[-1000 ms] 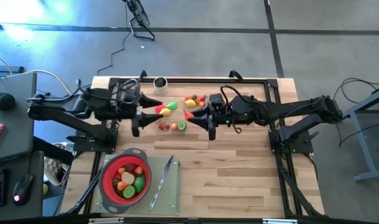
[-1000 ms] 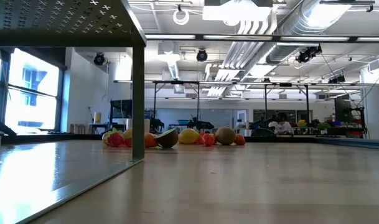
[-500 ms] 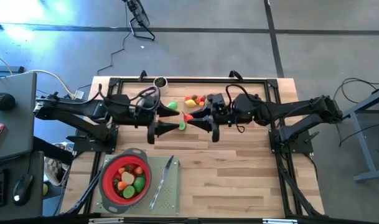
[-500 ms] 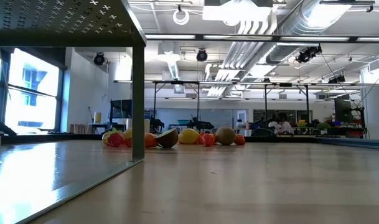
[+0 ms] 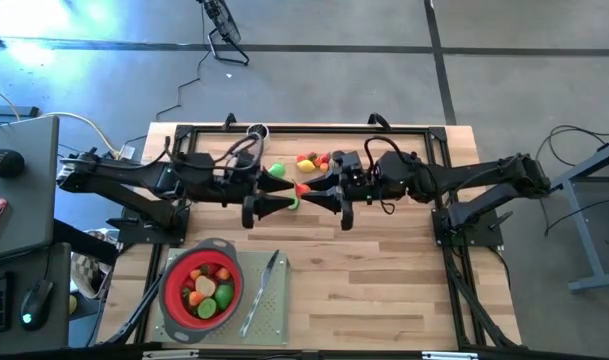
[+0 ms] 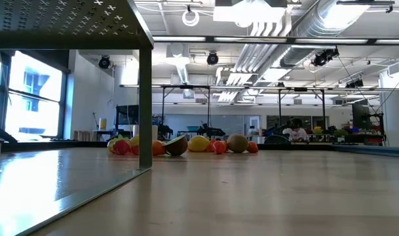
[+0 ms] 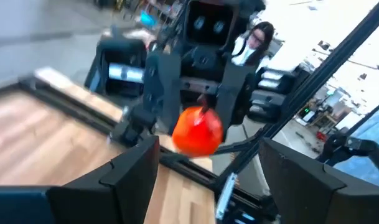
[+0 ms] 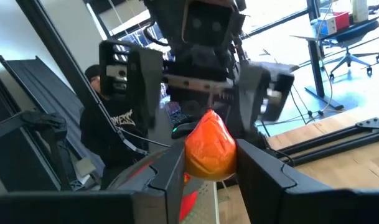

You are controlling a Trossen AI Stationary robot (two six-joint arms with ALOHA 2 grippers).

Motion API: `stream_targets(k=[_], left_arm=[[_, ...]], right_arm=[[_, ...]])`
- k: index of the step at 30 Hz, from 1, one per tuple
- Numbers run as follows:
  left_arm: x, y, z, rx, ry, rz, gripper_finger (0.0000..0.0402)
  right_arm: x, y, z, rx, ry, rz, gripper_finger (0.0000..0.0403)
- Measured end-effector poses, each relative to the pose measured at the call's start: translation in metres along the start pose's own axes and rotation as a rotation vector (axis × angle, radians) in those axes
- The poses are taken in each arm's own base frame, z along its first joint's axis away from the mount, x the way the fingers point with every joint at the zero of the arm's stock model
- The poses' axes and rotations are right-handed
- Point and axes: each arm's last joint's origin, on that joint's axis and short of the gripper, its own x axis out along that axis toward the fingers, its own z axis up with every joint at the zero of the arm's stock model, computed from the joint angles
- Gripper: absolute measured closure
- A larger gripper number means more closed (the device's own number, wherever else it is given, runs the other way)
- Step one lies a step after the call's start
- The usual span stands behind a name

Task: Pick & Place Fruit
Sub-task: Put the pear into the red strainer bowl on the shelf

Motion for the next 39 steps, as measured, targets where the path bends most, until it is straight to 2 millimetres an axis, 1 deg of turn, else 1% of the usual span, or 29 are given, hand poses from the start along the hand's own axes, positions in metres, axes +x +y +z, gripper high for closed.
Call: stream_targets(k=[3, 5, 7, 12, 23, 31, 39], left_arm=[[0.009, 0.002, -0.006, -0.051, 0.009, 0.006, 0.0132], [0.012, 0.002, -0.007, -0.071, 0.007, 0.003, 0.0132], [0.018, 0.000, -0.006, -0.091, -0.026, -0.030, 0.0132], [0.023, -0.001, -0.006, -0.143, -0.061, -0.058, 0.0132], [0.028, 0.000, -0.008, -0.195, -0.066, -0.048, 0.0132], [0.037, 0.003, -0.015, -0.240, -0.051, -0.031, 0.0132], [0.037, 0.003, -0.016, -0.305, -0.043, -0.039, 0.0132]], right_arm=[[0.000, 0.000, 0.000, -0.019, 0.004, -0.001, 0.0286], [0.000, 0.000, -0.001, -0.029, 0.006, -0.002, 0.0288], [0.000, 0.000, -0.001, -0.032, 0.007, -0.002, 0.0287], [-0.001, 0.000, 0.000, -0.049, 0.006, 0.006, 0.0283], [-0.001, -0.001, -0.002, -0.081, 0.028, -0.004, 0.0284], [0.000, -0.002, -0.004, -0.146, 0.046, -0.011, 0.0285], [0.000, -0.002, -0.004, -0.214, 0.044, -0.016, 0.0288]])
